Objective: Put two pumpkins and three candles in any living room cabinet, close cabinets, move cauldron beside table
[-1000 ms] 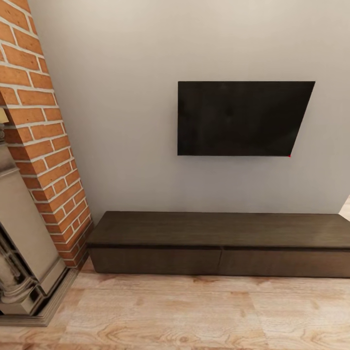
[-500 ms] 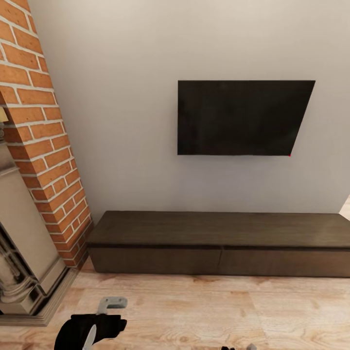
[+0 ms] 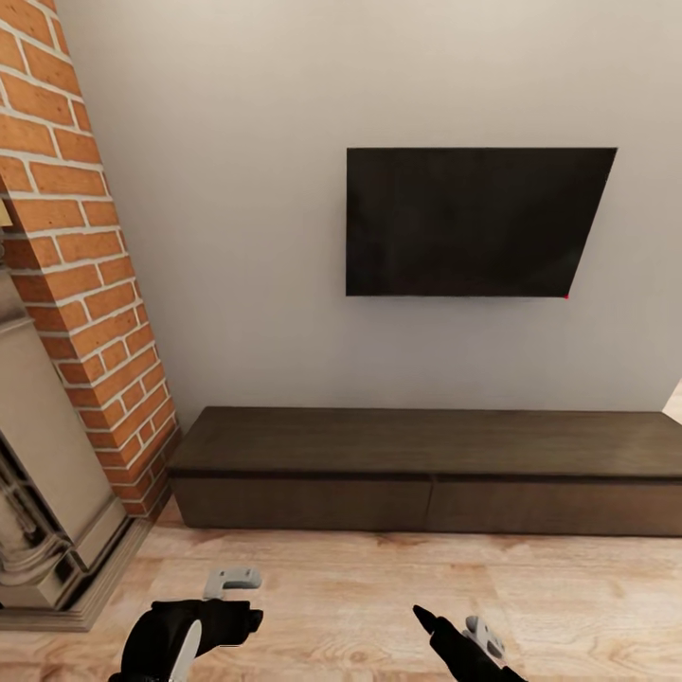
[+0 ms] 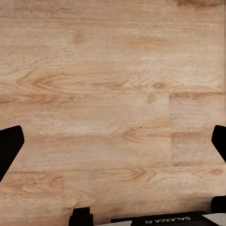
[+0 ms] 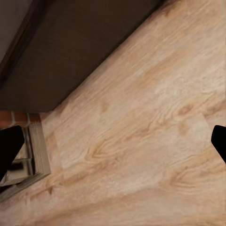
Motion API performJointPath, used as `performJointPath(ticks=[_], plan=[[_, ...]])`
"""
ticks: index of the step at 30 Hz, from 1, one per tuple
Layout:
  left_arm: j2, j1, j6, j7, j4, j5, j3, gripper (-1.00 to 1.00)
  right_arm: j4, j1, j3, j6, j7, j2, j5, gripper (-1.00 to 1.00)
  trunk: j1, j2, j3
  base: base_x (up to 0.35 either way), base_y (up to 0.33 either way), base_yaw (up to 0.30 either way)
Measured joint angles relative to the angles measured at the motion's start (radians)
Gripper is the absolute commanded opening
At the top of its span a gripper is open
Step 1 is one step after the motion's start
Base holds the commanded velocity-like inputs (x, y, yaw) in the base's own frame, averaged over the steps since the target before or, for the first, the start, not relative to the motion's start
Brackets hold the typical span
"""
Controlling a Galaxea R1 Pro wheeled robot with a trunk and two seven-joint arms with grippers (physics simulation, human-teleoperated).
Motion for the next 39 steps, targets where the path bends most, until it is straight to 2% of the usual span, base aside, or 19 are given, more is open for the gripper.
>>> performJointPath(ticks=[2,4,6,7,11,12,15,16,18,20,21,22,23,25,28,39], plan=[[0.003,-0.004,0.000,-0.002,0.000,0.020,-0.001,1.00,-0.004,0.000,0.000,-0.001,0.036,-0.001,-0.016,1.00,0.008,-0.014,-0.006,0.000,0.000,0.000],[0.009,-0.007,0.001,-0.003,0.000,0.064,-0.001,1.00,-0.005,0.000,-0.001,-0.001,0.072,-0.001,-0.044,1.00,0.015,-0.028,-0.013,0.000,0.000,0.000],[0.023,-0.015,0.002,0.000,0.000,0.140,-0.002,1.00,-0.006,0.000,-0.001,-0.004,0.104,-0.002,-0.088,1.00,0.023,-0.042,-0.019,0.000,0.000,0.000],[0.031,-0.018,0.002,0.000,0.000,0.161,-0.002,1.00,-0.007,0.000,-0.001,-0.007,0.109,-0.001,-0.098,1.00,0.027,-0.049,-0.022,0.000,0.000,0.000],[0.101,-0.035,0.005,-0.001,0.000,0.300,-0.001,1.00,-0.007,0.000,0.001,-0.059,0.116,0.001,-0.122,1.00,0.042,-0.077,-0.034,0.000,0.000,0.000],[0.111,-0.037,0.005,-0.001,0.000,0.322,-0.001,1.00,-0.007,0.000,0.002,-0.071,0.117,0.001,-0.122,1.00,0.046,-0.084,-0.038,0.000,0.000,0.000],[0.180,-0.045,0.006,-0.001,-0.002,0.479,-0.013,1.00,-0.006,0.000,0.003,-0.124,0.123,0.003,-0.131,1.00,0.058,-0.105,-0.047,0.000,0.000,0.000],[0.194,-0.046,0.006,-0.001,-0.002,0.509,-0.019,1.00,-0.006,0.000,0.003,-0.128,0.123,0.003,-0.132,1.00,0.061,-0.112,-0.050,0.000,0.000,0.000],[0.248,-0.057,0.007,-0.001,-0.004,0.624,-0.047,1.00,-0.006,0.000,0.003,-0.138,0.125,0.003,-0.135,1.00,0.069,-0.126,-0.056,0.000,0.000,0.000],[0.300,-0.088,0.007,-0.001,-0.001,0.755,-0.079,1.00,-0.006,0.000,0.003,-0.145,0.126,0.005,-0.137,1.00,0.077,-0.140,-0.063,0.000,0.000,0.000],[0.314,-0.096,0.007,-0.001,-0.001,0.791,-0.088,1.00,-0.006,0.000,0.003,-0.145,0.126,0.005,-0.137,1.00,0.081,-0.147,-0.066,0.000,0.000,0.000],[0.346,-0.107,0.007,-0.001,0.000,0.863,-0.109,1.00,-0.005,0.000,0.003,-0.146,0.126,0.005,-0.137,1.00,0.084,-0.154,-0.069,0.000,0.000,0.000],[0.387,-0.118,0.006,0.000,0.003,0.952,-0.142,1.00,-0.003,0.000,0.003,-0.146,0.126,0.005,-0.137,1.00,0.088,-0.161,-0.072,0.000,0.000,0.000],[0.425,-0.127,0.005,0.001,0.007,1.034,-0.186,1.00,-0.003,0.000,0.003,-0.148,0.125,0.006,-0.138,1.00,0.096,-0.175,-0.078,0.000,0.000,0.000],[0.446,-0.133,0.004,0.002,0.009,1.086,-0.216,1.00,-0.005,0.000,0.003,-0.152,0.119,0.007,-0.138,1.00,0.107,-0.196,-0.088,0.000,0.000,0.000],[0.446,-0.136,0.003,0.002,0.010,1.113,-0.227,1.00,-0.004,0.000,0.003,-0.154,0.113,0.007,-0.138,1.00,0.150,-0.273,-0.122,0.000,0.000,0.000]])
